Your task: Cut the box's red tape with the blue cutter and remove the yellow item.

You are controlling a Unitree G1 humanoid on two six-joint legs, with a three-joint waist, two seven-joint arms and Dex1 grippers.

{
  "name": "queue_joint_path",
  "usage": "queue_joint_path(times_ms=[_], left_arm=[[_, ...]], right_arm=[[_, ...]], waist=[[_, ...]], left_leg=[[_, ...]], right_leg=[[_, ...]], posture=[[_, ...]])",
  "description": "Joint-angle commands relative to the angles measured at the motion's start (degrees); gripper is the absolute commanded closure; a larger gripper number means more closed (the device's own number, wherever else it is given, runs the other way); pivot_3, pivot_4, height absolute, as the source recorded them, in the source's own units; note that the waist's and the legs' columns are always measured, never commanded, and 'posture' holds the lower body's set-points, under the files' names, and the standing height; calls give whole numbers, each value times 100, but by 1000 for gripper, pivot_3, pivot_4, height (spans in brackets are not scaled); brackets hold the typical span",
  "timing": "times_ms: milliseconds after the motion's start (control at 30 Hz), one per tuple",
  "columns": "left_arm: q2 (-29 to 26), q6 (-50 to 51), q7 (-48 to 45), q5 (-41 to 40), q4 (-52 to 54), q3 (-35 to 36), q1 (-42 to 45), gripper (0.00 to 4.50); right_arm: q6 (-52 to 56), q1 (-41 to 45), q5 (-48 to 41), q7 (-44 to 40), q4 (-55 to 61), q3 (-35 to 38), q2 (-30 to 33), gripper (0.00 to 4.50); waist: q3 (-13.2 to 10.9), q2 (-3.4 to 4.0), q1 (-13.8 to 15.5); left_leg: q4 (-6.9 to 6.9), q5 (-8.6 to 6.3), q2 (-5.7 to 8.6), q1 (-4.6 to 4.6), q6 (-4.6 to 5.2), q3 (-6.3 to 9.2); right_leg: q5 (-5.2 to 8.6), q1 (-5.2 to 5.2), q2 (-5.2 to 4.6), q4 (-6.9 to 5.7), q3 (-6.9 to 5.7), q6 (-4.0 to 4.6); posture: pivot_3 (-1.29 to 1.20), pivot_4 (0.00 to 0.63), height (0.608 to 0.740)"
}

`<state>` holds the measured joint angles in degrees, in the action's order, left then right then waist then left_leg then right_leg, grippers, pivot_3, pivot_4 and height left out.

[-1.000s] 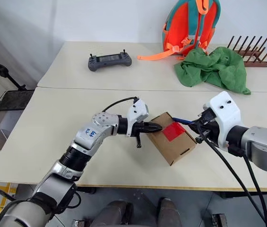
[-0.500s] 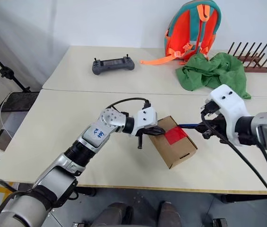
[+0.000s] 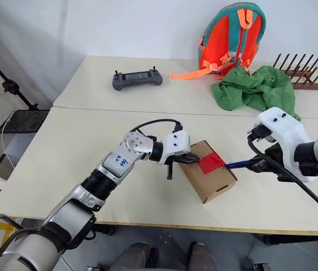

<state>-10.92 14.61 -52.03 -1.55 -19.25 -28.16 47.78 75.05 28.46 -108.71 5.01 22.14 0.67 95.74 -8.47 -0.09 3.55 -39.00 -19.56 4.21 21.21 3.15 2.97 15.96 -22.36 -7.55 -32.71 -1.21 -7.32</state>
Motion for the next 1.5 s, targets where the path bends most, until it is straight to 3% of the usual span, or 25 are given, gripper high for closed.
queue_joint_path(times_ms=[33,133,300,500,600,700,767,867,1000,1100,1133,1233,1300,1400,1500], left_arm=[[-130,327,-73,648,-867,-630,-552,4500],[-161,290,-68,635,-880,-570,-549,4500],[-13,-15,-144,84,-520,28,-536,4500],[121,-268,-520,-969,-16,1145,-376,4500],[163,-346,-859,-1661,140,1754,-192,4500],[-106,-211,-1011,-1902,208,2145,4,4500],[-448,-94,-1069,-1910,187,2328,14,4500],[-902,-53,-1061,-1730,127,2386,-195,4500],[-1339,-4,-1168,-1585,209,2324,-503,4500],[-1501,39,-1194,-1594,325,2342,-765,4500],[-1588,75,-1225,-1580,403,2318,-920,4500],[-1956,377,-1432,-1605,870,2199,-1423,4500],[-2150,794,-1537,-1778,1249,2187,-1676,4500],[-2480,1413,-1799,-1955,1766,2051,-2081,4500],[-2399,1481,-1621,-1909,2018,1950,-2266,4500]], right_arm=[[96,-305,58,-229,160,358,211,4350],[213,-562,194,-486,268,888,203,4350],[1280,-1077,786,-1187,301,3071,-547,4350],[1745,-2539,2659,-2748,543,6323,-1732,4350],[931,-3383,3786,-3348,506,7267,-2641,4350],[-928,-4516,5298,-3814,802,6965,-3986,4350],[-2888,-5178,6874,-3764,723,6009,-4911,4350],[-4650,-4972,8023,-3329,11,5104,-5881,4350],[-6072,-4579,8728,-3311,-888,4356,-6442,4350],[-6094,-4339,8848,-3212,-1331,3993,-6559,4350],[-6168,-4175,8931,-3077,-1587,3936,-6565,3627],[-6420,-4061,9021,-3250,-1826,3777,-6402,2712],[-6533,-4130,8599,-3696,-1479,3847,-6372,2125],[-5761,-4544,7702,-4466,-701,3758,-6157,2083],[-5501,-4596,7651,-4601,-222,3475,-5890,2248]], waist=[[4,3,13],[9,12,29],[9,11,65],[-8,17,115],[-19,2,125],[-26,-8,126],[-26,-8,93],[-39,20,-27],[-78,65,-216],[-92,65,-231],[-92,65,-231],[-89,72,-250],[-90,75,-244],[-91,83,-225],[-93,77,-213]], left_leg=[[0,-2,0,0,3,0],[0,-6,0,2,4,-1],[1,-8,-5,6,1,-1],[1,0,-10,40,-32,-4],[-12,6,-1,114,-42,-6],[-9,14,11,121,-44,-13],[-1,14,16,118,-43,-15],[8,12,26,92,-42,-44],[0,32,40,71,-47,-65],[10,46,16,35,-73,-64],[11,48,9,27,-82,-60],[50,57,0,-3,-102,-61],[85,67,-3,-10,-113,-56],[91,65,-19,-6,-120,-45],[91,62,-23,-7,-122,-40]], right_leg=[[0,0,0,2,0,0],[0,-1,0,6,0,-1],[-3,-5,4,7,-1,-6],[-32,-45,14,-10,-9,-58],[-34,-134,16,-66,-8,-63],[-34,-154,17,-90,-12,-63],[-33,-155,46,-91,-16,-63],[-28,-156,68,-103,0,-73],[-42,-151,66,-108,36,-99],[-38,-132,84,-107,39,-92],[-32,-130,88,-114,39,-80],[-20,-129,86,-132,76,-58],[-15,-137,88,-133,93,-48],[-8,-144,88,-140,93,-36],[-7,-135,87,-137,88,-34]], posture=[[0,150,740],[0,150,740],[0,150,740],[0,150,740],[0,150,740],[0,150,740],[0,150,740],[0,150,740],[0,150,740],[0,150,740],[0,150,740],[0,150,740],[0,150,740],[0,150,740],[0,150,740]])
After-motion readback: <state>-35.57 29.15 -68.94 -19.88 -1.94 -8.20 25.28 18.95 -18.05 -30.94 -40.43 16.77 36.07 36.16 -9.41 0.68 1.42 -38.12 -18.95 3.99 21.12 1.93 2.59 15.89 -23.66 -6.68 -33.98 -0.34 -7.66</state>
